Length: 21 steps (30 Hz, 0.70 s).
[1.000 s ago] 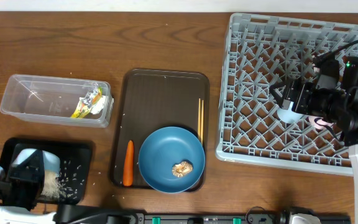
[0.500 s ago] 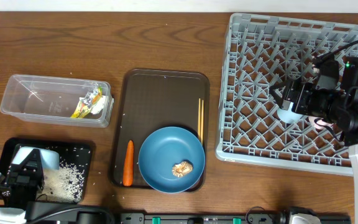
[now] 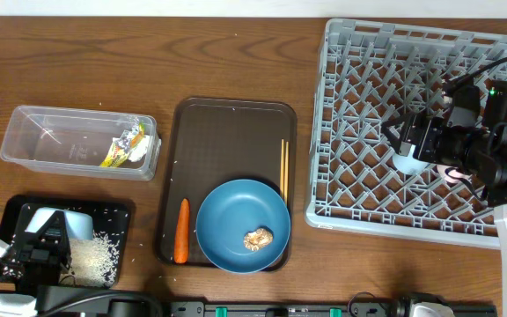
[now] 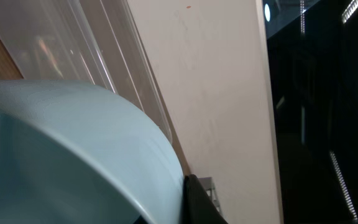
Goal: Sort waste into correct bins and load items into the dishwasher rack
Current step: 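Tip the rice bowl over the black tray with the left gripper, then carry the emptied bowl with the left gripper into the dish rack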
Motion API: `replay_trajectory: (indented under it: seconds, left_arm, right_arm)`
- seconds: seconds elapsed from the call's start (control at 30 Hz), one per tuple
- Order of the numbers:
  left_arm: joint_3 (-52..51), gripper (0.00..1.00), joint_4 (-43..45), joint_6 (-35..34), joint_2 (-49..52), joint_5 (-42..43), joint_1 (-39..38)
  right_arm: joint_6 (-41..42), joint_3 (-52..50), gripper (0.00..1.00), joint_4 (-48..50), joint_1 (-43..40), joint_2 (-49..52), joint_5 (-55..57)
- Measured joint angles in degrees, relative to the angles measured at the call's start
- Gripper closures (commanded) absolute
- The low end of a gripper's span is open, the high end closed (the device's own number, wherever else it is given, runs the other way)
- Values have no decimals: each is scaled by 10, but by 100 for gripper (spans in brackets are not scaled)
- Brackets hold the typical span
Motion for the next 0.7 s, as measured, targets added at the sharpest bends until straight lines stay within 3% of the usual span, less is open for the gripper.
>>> replay_trajectory:
  seconds: [0.37,0.57,0.7]
  left_arm:
    - [1,94,-14,12,-2,-1,-21]
    - [57,94,17,9,-23,1,-170]
    - [118,94,118,-40,-33,4,-308]
  right_arm:
    - [0,0,18,2,0,0,0]
    - [0,0,18,4,0,0,0]
    - [0,0,18,6,0,0,0]
